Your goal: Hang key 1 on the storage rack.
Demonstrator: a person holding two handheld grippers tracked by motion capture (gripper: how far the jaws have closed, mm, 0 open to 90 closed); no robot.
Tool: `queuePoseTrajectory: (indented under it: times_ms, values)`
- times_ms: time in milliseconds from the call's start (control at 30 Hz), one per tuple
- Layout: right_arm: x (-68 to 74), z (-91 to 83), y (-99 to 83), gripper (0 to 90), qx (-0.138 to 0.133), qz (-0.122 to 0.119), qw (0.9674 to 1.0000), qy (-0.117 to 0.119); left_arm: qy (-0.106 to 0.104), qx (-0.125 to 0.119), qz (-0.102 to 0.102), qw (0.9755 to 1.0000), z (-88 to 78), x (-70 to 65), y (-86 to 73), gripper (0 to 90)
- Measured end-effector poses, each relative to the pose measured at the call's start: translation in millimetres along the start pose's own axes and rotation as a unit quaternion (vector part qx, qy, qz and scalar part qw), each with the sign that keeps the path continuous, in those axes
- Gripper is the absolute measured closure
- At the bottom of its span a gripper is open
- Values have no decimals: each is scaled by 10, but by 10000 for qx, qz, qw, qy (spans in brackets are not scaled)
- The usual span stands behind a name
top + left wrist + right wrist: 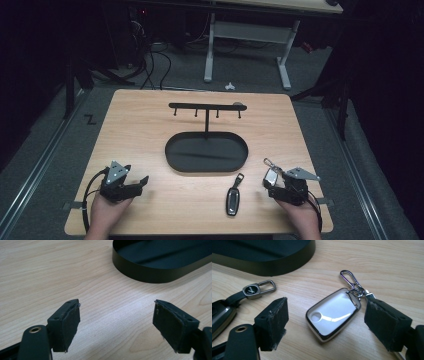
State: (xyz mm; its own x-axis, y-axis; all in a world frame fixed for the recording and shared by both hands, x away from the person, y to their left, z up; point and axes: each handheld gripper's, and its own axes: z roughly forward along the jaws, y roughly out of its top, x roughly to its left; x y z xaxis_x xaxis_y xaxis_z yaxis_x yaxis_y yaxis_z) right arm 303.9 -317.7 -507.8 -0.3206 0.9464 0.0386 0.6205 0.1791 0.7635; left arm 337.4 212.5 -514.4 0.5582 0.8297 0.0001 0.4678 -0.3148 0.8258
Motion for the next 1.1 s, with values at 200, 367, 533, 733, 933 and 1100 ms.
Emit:
queuePoseTrajectory:
  times_ms: [200, 367, 533, 733, 933, 1100]
  values:
    - [103, 27, 50, 216, -44, -84, 9999, 112, -10, -2, 29, 10000, -23, -5, -12, 222]
    - [187, 26, 94, 223, -137, -203, 9995, 207, -18, -28, -4, 10000, -38, 1, -24, 222]
    - [335, 9, 120, 296, -243, -297, 9982, 471, -63, -9, -2, 10000, -41, 0, -25, 220]
    - [514, -14, 113, 476, -278, -391, 9946, 918, -75, -12, 38, 10000, -28, -13, -19, 221]
    - [757, 25, 62, 557, -182, -611, 9893, 1313, -82, 49, 84, 9999, -7, -19, -18, 220]
    - [987, 35, 6, 625, 8, -857, 9870, 1363, -68, 43, 104, 9999, -9, -24, -21, 220]
